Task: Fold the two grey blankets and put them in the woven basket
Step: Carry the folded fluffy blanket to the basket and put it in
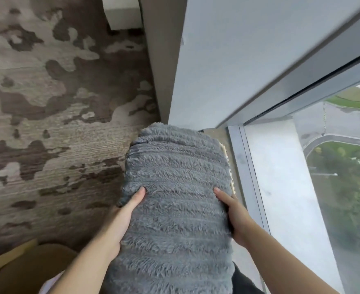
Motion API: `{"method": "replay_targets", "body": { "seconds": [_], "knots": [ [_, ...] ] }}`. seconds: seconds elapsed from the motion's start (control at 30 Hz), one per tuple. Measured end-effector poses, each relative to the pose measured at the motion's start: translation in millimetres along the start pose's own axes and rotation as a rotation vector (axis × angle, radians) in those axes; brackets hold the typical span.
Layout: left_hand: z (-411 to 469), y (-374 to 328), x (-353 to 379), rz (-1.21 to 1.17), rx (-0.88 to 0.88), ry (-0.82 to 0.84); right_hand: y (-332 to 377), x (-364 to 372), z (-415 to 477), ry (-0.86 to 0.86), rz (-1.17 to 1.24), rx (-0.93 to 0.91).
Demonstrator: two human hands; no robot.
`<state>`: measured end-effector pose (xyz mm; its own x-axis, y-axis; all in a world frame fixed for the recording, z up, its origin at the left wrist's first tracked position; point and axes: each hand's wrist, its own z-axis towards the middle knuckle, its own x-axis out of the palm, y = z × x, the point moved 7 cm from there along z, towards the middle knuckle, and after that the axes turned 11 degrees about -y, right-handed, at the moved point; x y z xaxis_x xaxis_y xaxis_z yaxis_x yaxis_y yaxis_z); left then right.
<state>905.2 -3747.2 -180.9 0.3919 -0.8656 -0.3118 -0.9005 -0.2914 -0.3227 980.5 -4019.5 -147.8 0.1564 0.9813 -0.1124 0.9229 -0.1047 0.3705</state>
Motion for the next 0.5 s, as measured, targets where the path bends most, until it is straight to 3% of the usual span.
{"method": "replay_targets", "body": {
  "seconds": [0.23, 0.37, 0.5],
  "knots": [
    [29.3, 19.2, 61.6, -0.144, 0.101, -0.091, -13.6, -4.2, 128.5, 0.077, -0.139, 0.125],
    [78.3, 53.3, 123.0, -0.175, 0.105, -0.127, -49.5, -23.2, 220.3, -0.021, -0.277, 0.183],
    [119.4, 79.1, 163.0, -0.025, 0.148, -0.241, -85.8, -40.3, 284.5, -0.064, -0.246, 0.175]
  ]
}}
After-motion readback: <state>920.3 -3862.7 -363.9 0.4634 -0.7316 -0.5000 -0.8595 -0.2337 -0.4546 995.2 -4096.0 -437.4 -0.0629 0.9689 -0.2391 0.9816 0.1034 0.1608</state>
